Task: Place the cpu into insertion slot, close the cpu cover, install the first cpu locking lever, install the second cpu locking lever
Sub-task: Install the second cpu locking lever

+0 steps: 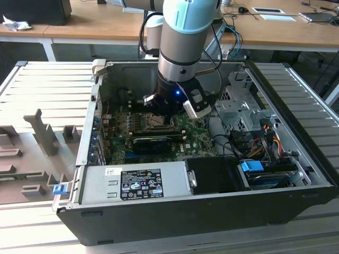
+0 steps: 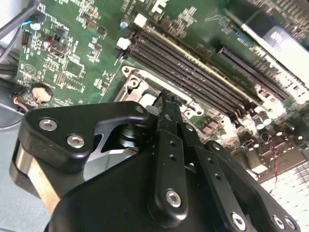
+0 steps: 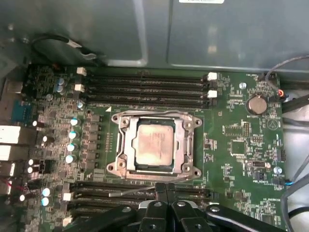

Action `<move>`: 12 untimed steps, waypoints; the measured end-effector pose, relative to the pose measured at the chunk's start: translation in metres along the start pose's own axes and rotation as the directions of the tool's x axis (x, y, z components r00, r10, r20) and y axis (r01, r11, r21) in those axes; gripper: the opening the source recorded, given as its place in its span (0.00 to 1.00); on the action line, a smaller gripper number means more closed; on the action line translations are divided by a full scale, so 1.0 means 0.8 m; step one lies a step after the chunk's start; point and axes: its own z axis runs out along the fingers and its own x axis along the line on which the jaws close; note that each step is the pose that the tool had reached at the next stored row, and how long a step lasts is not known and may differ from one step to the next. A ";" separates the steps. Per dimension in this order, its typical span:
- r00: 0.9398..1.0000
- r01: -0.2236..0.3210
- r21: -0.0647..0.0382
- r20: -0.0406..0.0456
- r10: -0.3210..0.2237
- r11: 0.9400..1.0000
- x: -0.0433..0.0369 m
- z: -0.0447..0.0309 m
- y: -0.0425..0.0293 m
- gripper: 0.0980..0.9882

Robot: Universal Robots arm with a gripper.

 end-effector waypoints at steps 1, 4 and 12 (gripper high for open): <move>1.000 0.000 0.000 0.000 0.000 1.000 0.000 -0.0004 -0.0025 0.01; 1.000 0.000 0.000 0.000 0.000 1.000 0.001 -0.0017 -0.0103 0.01; 1.000 0.003 -0.017 0.001 -0.003 1.000 0.025 -0.0010 -0.0122 0.01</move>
